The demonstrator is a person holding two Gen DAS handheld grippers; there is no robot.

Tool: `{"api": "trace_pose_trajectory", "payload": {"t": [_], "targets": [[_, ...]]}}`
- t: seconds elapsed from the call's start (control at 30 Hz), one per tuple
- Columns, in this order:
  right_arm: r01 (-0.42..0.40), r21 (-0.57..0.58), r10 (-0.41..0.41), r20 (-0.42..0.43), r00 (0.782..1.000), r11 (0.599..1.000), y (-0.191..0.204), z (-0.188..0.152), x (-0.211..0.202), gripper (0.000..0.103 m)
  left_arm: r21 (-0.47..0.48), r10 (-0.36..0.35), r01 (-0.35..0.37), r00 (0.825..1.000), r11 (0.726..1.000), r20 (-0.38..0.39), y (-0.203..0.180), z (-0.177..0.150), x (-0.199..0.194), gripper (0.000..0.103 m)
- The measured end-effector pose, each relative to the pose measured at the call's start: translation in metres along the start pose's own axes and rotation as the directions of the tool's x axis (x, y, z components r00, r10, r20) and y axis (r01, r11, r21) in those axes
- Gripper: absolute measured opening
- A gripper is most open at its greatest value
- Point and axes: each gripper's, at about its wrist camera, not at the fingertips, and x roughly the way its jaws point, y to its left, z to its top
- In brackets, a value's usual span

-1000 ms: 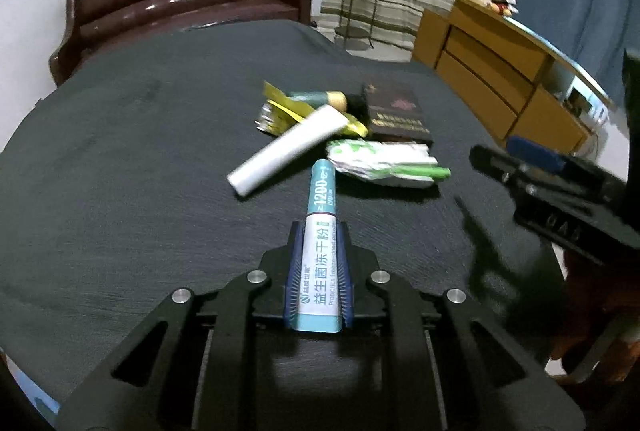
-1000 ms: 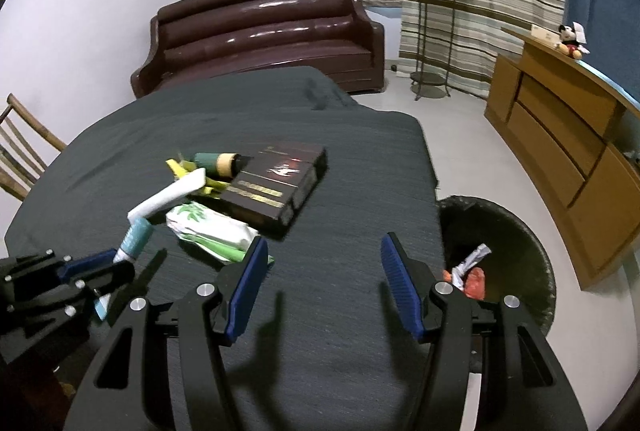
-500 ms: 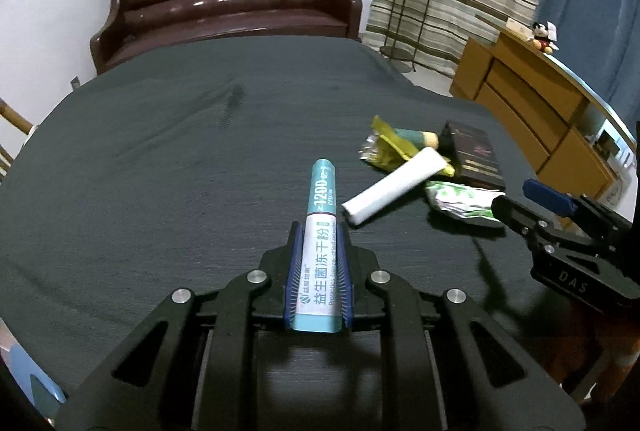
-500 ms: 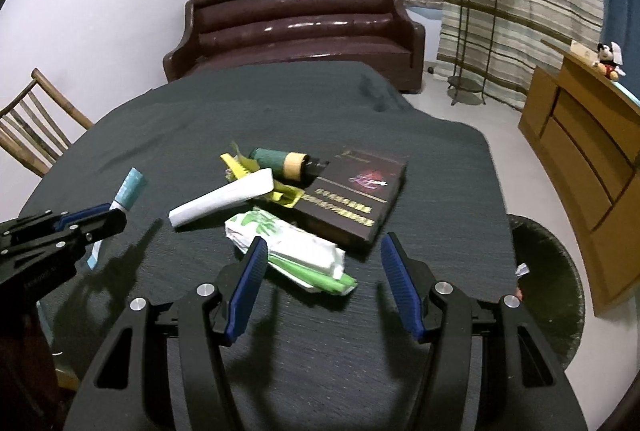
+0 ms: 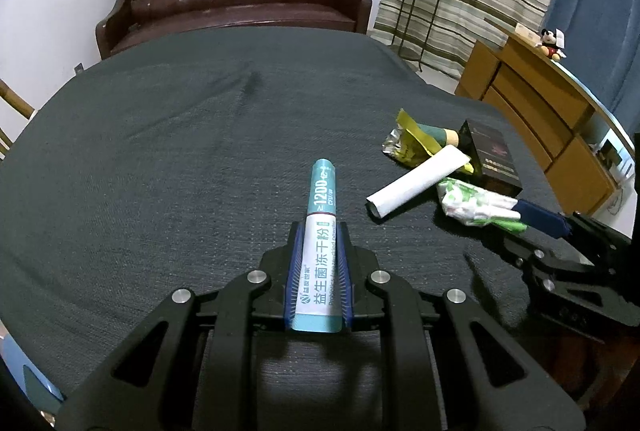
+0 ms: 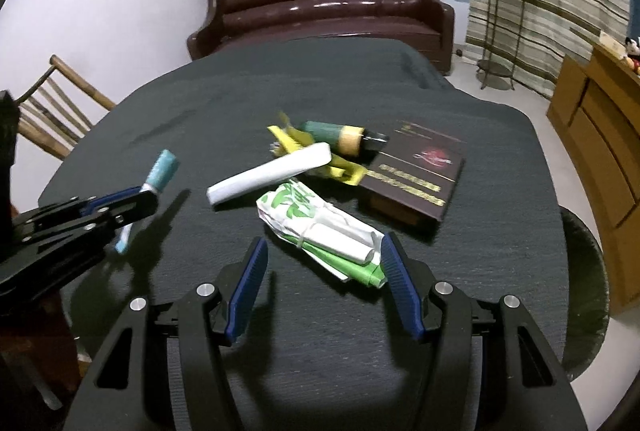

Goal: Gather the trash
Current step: 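Grasp the white-and-green wrapper packet with the right tool and lift it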

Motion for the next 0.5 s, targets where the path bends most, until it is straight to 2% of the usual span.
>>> {"api": "trace_pose_trajectory", "payload": {"t": [0.17, 0.3, 0.5], "targets": [[0.048, -0.031, -0.047, 0.021, 0.999, 0.998, 0.001, 0.004, 0.002, 0.058, -0.020, 0.016, -0.016, 1.000, 1.000, 0.008, 0.010, 0.002, -0.001, 0.017], [0.026, -0.045, -0.026, 0.002, 1.000, 0.999, 0.001, 0.008, 0.009, 0.063, -0.035, 0.022, -0.022, 1.000, 0.999, 0.005, 0.015, 0.002, 0.000, 0.017], [0.035, -0.071, -0.036, -0.013, 0.999, 0.997, 0.004, 0.011, 0.015, 0.063, -0.037, 0.019, -0.019, 1.000, 0.999, -0.001, 0.017, 0.002, 0.001, 0.017]]}}
